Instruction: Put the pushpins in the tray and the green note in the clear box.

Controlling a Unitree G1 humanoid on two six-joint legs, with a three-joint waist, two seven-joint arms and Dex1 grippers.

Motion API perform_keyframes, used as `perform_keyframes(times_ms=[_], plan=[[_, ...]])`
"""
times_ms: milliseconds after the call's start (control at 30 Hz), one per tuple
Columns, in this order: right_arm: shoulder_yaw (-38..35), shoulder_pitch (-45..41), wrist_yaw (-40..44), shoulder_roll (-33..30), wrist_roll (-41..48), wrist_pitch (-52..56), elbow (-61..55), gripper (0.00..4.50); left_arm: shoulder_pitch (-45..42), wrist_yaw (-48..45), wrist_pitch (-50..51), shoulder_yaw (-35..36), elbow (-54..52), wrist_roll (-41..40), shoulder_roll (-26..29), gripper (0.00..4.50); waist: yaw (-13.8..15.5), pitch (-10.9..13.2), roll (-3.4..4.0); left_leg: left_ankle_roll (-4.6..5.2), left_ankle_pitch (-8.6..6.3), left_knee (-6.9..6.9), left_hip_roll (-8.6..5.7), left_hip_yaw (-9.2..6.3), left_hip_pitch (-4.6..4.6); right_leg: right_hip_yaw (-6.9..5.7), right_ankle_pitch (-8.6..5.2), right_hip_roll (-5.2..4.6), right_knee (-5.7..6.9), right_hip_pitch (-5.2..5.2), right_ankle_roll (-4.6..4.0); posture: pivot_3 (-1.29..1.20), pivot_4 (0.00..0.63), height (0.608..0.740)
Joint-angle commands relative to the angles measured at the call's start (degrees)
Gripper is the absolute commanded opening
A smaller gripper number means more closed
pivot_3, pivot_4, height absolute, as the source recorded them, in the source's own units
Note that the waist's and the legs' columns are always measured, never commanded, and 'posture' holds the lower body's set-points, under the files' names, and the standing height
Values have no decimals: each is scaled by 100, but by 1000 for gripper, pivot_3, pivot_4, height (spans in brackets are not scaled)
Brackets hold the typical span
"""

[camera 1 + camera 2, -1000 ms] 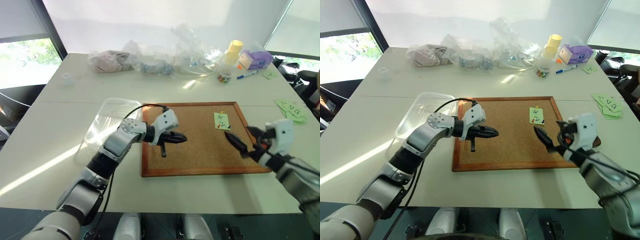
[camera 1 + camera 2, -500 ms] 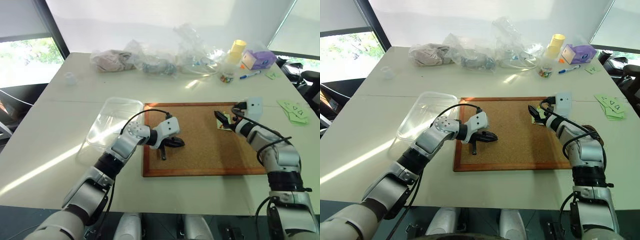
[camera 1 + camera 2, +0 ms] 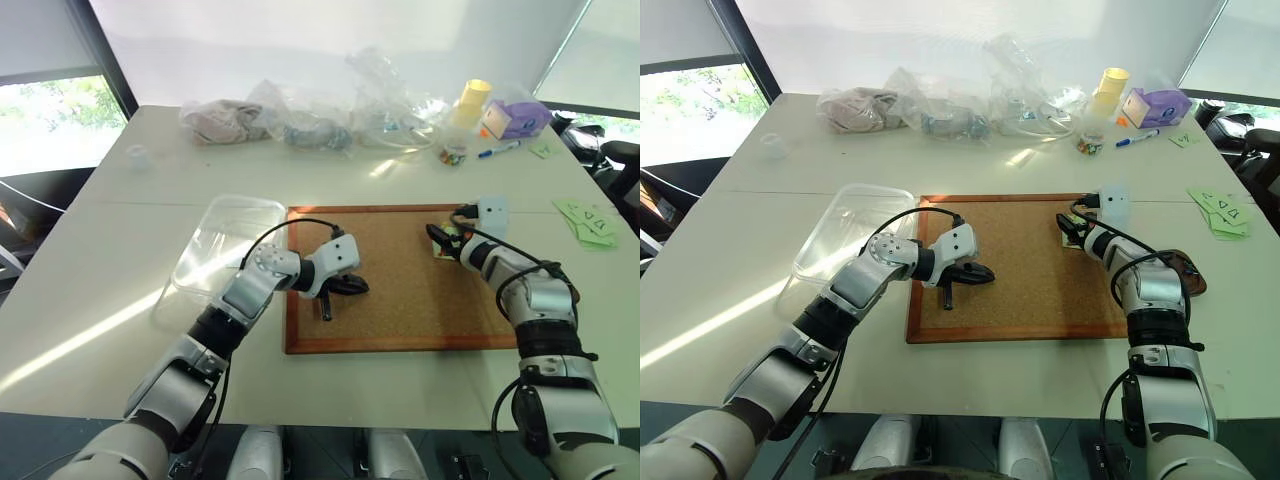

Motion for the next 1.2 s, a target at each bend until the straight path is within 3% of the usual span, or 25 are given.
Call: perform_keyframes(times_ms=[33,133,400,700,1200], plan=[[-146,-167,53,26,-53,-171,14,1615,133,-10,42,-107,-50,125,11,0,-1,0,0,0,0,0,0,0,0,0,0,0,0,0,0,0,150,737],[-162,-157,85,56,-63,-165,-2,32,152,-11,41,-106,-58,162,17,0,-8,-1,1,0,0,0,0,0,0,0,0,0,0,0,0,0,150,737],[-206,-45,43,56,-176,-328,-176,32,202,-30,87,-165,-91,217,30,0,-24,-4,7,0,0,0,1,0,1,0,0,0,1,0,0,0,150,737],[-372,159,-115,161,-325,-1296,-290,32,257,39,337,-237,-84,307,3,0,-27,-6,9,0,0,0,0,1,4,0,1,0,1,4,1,0,150,737],[-480,237,-73,299,-197,-1125,-216,32,288,-29,409,-263,-214,333,7,0,-33,-7,12,0,0,0,1,1,5,1,1,-1,2,4,2,0,150,737]])
